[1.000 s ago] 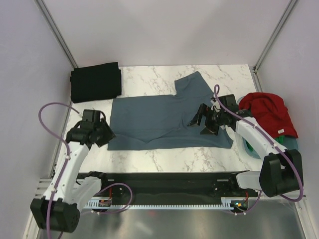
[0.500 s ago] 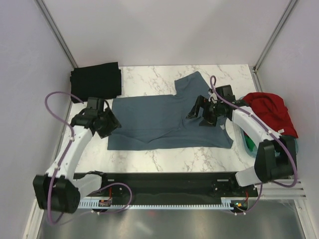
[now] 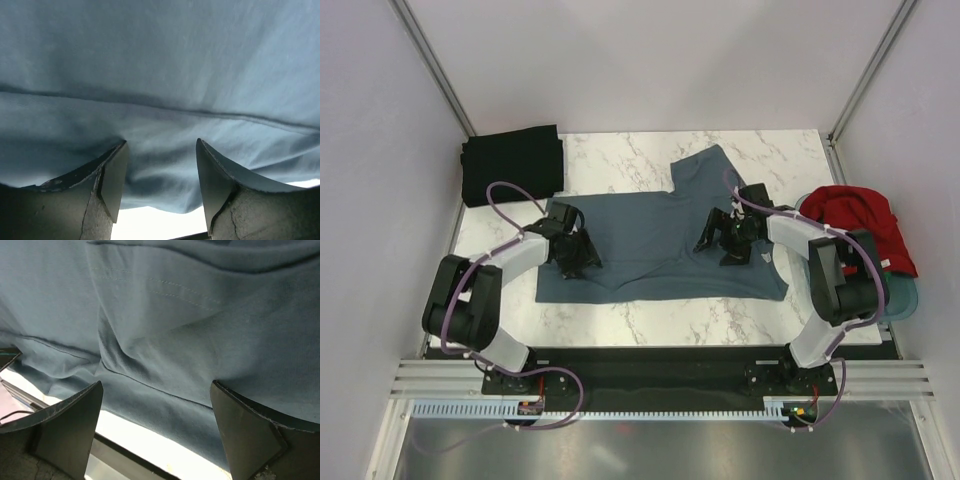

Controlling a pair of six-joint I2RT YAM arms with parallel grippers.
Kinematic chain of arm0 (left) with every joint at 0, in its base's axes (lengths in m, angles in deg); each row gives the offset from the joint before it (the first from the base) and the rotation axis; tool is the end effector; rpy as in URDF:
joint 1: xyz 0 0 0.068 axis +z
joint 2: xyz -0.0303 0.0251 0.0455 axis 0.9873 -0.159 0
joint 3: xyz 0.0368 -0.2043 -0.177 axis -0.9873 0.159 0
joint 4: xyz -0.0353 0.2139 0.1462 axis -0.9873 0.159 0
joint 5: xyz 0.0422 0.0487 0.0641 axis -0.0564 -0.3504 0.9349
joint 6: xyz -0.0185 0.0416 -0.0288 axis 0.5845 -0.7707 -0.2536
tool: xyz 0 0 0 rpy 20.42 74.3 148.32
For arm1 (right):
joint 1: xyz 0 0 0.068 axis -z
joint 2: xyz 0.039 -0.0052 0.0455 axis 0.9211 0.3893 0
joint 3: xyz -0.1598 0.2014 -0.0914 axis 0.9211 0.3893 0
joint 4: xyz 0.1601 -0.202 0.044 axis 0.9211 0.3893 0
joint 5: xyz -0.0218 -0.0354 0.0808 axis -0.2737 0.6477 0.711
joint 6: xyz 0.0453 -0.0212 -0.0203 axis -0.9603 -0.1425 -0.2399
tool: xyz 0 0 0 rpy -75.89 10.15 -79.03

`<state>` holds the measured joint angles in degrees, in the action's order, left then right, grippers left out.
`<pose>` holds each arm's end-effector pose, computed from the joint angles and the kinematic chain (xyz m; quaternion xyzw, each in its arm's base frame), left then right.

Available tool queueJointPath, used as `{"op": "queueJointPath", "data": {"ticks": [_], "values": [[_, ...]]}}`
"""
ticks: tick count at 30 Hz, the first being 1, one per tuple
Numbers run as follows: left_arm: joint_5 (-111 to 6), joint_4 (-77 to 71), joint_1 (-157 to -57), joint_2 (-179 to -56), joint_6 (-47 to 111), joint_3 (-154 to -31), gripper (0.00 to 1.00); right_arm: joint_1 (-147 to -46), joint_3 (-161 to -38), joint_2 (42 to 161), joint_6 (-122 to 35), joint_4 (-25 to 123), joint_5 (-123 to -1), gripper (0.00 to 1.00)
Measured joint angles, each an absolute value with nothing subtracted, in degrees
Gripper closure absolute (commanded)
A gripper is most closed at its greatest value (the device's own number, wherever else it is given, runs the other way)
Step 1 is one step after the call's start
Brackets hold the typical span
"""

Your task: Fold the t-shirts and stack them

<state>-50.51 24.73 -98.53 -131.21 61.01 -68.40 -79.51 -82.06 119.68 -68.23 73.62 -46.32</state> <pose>0.2685 -0.0895 0.1609 -0.1833 0.9608 -0.1435 0.1504 0.3183 0.0849 0.1594 0.1184 0.9518 0.2611 0.1088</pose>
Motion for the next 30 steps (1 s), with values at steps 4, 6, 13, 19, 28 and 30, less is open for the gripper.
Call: {"op": "queueJointPath", "data": {"ticks": [4,6,13,19,28,30], "values": [[-50.5,21.6,-98.2,-130.0,61.6,-66.3,0.36,-79.6,-76.8,116.1,-68.7,68.2,-46.9,0.03],[-50.4,19.4,-98.2,-128.3,62.0,-64.2,0.37,-79.6,-74.0,113.9,-69.5,65.8,-47.6,0.03],[-50.3,16.8,-99.3,-118.0,65.8,-54.6,0.37,-79.8,-64.1,104.3,-72.9,62.8,-50.4,0.02],[-49.2,26.6,-100.2,-106.1,67.6,-50.9,0.37,-79.9,-59.9,96.1,-73.8,70.1,-53.2,0.02],[-45.9,41.1,-100.2,-97.5,61.3,-69.6,0.32,-80.8,-78.3,96.0,-70.4,83.7,-58.8,0.02],[-45.0,42.3,-100.2,-96.0,59.0,-72.6,0.32,-80.7,-87.1,99.7,-69.1,84.0,-60.8,0.02]]}}
